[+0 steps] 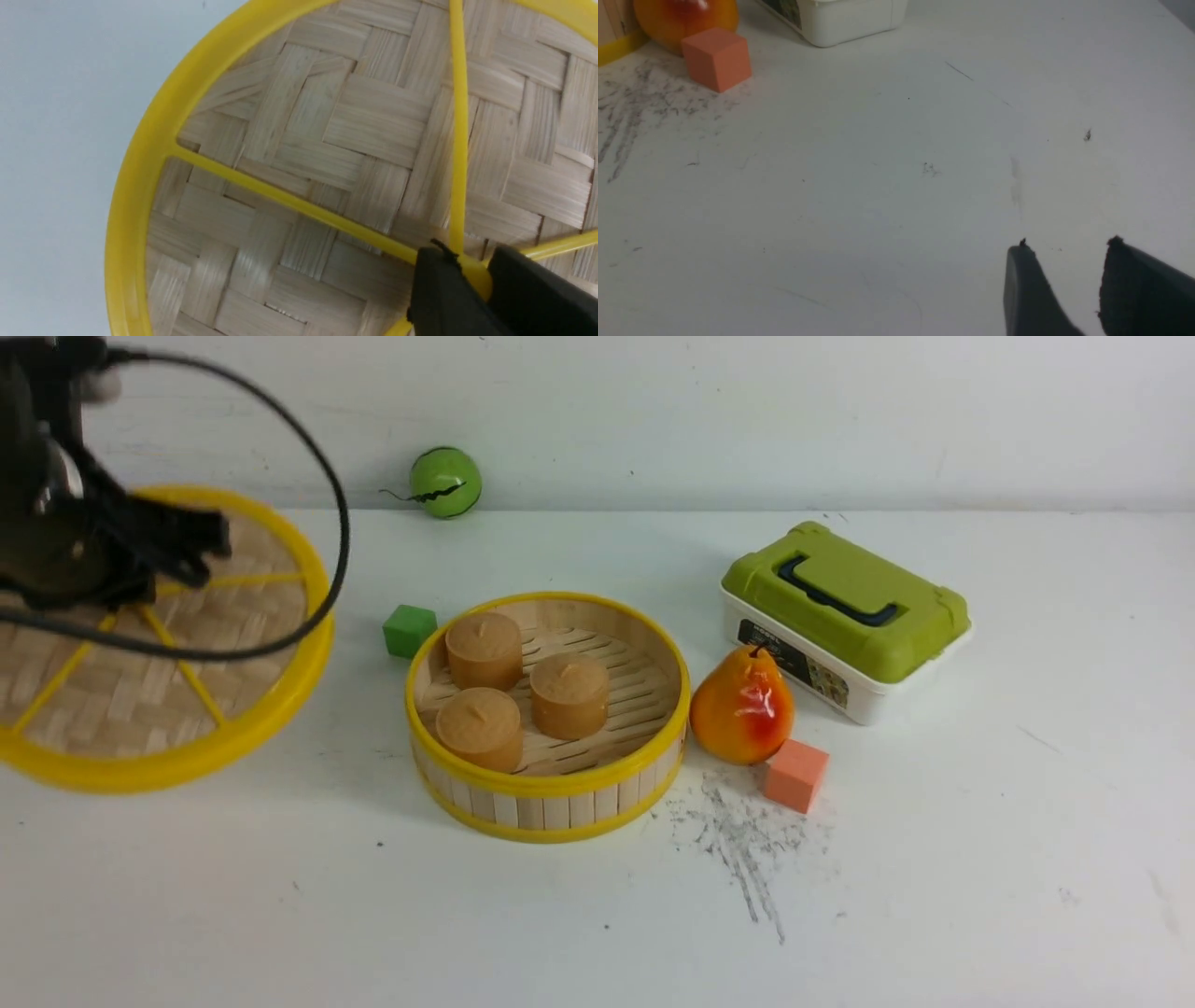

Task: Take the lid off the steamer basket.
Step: Use the left arm to place the steamer lid on the table

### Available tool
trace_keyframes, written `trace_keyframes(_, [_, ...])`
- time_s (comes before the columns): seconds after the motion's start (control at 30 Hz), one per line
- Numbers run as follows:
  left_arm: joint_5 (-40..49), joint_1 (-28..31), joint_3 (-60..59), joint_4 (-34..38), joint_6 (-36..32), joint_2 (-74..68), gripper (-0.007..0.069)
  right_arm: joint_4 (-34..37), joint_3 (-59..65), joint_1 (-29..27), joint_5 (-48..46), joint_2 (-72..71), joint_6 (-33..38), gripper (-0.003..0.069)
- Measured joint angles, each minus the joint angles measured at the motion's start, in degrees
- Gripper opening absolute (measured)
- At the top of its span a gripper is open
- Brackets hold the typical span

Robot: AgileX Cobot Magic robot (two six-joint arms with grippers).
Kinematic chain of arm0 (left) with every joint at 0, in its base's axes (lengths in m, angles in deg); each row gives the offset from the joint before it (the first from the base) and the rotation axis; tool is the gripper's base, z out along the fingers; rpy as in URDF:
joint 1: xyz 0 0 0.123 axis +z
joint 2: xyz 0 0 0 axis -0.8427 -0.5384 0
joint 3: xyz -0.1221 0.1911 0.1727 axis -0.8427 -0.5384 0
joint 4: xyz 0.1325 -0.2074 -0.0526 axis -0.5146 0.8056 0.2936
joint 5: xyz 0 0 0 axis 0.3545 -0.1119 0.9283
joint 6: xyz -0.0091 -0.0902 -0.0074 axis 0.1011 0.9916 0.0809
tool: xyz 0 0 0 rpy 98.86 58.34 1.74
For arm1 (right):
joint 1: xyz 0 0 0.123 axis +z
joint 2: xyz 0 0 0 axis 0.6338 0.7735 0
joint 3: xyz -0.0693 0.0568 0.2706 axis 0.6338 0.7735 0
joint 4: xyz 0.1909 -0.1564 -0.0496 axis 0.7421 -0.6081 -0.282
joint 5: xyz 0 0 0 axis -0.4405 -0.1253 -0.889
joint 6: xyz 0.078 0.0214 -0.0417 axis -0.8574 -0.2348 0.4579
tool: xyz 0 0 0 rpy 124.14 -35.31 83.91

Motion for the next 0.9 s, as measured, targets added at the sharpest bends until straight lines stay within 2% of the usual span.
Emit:
trace_keyframes(0.1, [-7.26, 1.32, -4.43, -0.32, 2.23, -3.21, 0.0104, 0.0, 0.0, 0.0, 0.0, 0.0, 0.0, 0.0239])
trace_keyframes(0.23, [-12.34, 1.37, -5.3, -0.13, 2.84, -8.63, 0.0104, 0.0, 0.0, 0.0, 0.0, 0.0, 0.0, 0.0239])
trace_keyframes(0.47, [-14.33, 1.37, -5.3, 1.31, 4.18, -13.68, 0.0121, 0.0, 0.0, 0.0, 0.0, 0.0, 0.0, 0.0239])
trace_keyframes(0.53, [-14.38, 1.37, -5.3, 1.56, 4.29, -13.77, 0.015, 0.0, 0.0, 0.0, 0.0, 0.0, 0.0, 0.0239])
trace_keyframes(0.67, [-14.59, 1.37, -5.3, 4.55, 4.56, -12.5, 0.0294, 0.0, 0.0, 0.0, 0.0, 0.0, 0.0, 0.0239])
trace_keyframes(0.73, [-14.28, 1.37, -5.3, 5.99, 4.56, -10.19, 0.0317, 0.0, 0.0, 0.0, 0.0, 0.0, 0.0, 0.0239])
trace_keyframes(0.8, [-14.15, 1.37, -5.31, 6.41, 4.56, -7.86, 0.0313, 0.0, 0.0, 0.0, 0.0, 0.0, 0.0, 0.0239])
trace_keyframes(0.9, [-14.47, 1.37, -5.37, 6.82, 4.38, 3.14, 0.0202, 0.0, 0.0, 0.0, 0.0, 0.0, 0.0, 0.0239])
